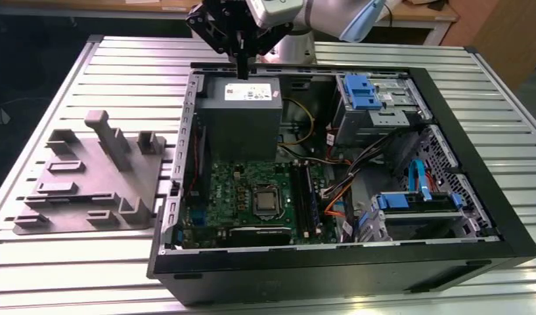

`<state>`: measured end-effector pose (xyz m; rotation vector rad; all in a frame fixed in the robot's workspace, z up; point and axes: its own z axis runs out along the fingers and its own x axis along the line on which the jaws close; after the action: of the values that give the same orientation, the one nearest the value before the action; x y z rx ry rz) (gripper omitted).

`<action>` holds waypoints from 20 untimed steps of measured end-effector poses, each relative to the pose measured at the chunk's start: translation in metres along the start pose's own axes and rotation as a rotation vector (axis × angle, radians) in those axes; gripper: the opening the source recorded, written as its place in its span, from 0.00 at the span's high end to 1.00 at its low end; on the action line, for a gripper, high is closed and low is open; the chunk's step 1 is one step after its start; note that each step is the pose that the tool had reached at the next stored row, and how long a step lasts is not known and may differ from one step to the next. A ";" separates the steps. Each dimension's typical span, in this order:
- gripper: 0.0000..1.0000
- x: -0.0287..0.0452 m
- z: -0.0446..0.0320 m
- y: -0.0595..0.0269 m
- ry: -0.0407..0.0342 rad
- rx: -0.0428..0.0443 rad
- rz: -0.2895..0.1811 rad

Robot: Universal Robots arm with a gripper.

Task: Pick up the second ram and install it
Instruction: 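Reach for the second ram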

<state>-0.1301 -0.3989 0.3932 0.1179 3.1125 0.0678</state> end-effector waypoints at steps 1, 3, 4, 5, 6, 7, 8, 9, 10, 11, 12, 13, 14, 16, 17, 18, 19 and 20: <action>0.90 0.0015 0.0000 -0.0001 0.0000 -0.0001 0.000; 0.90 0.0043 0.0001 -0.0003 0.0000 -0.0005 0.000; 0.90 0.0057 0.0001 -0.0004 0.0000 -0.0006 0.000; 0.90 0.0069 0.0001 -0.0005 0.0000 -0.0006 0.000; 0.90 0.0080 0.0002 -0.0006 0.0001 -0.0007 0.000; 0.90 0.0093 0.0002 -0.0007 0.0000 -0.0007 0.000; 0.90 0.0105 0.0003 -0.0008 0.0000 -0.0007 0.000; 0.90 0.0118 0.0003 -0.0009 0.0001 -0.0008 0.000; 0.90 0.0129 0.0004 -0.0010 0.0001 -0.0010 0.000; 0.90 0.0140 0.0004 -0.0011 0.0001 -0.0011 0.000; 0.90 0.0148 0.0005 -0.0012 0.0000 -0.0012 0.000; 0.90 0.0157 0.0005 -0.0012 0.0000 -0.0013 0.000; 0.90 0.0166 0.0006 -0.0013 0.0000 -0.0012 0.000; 0.90 0.0187 0.0007 -0.0015 0.0000 -0.0012 0.000; 0.90 0.0195 0.0008 -0.0015 0.0000 -0.0013 0.000; 0.90 0.0206 0.0008 -0.0016 0.0001 -0.0011 0.000; 0.90 0.0223 0.0008 -0.0018 0.0001 -0.0011 0.000; 0.90 0.0241 0.0010 -0.0019 0.0001 -0.0012 0.000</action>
<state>-0.1543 -0.3989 0.3916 0.1181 3.1125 0.0698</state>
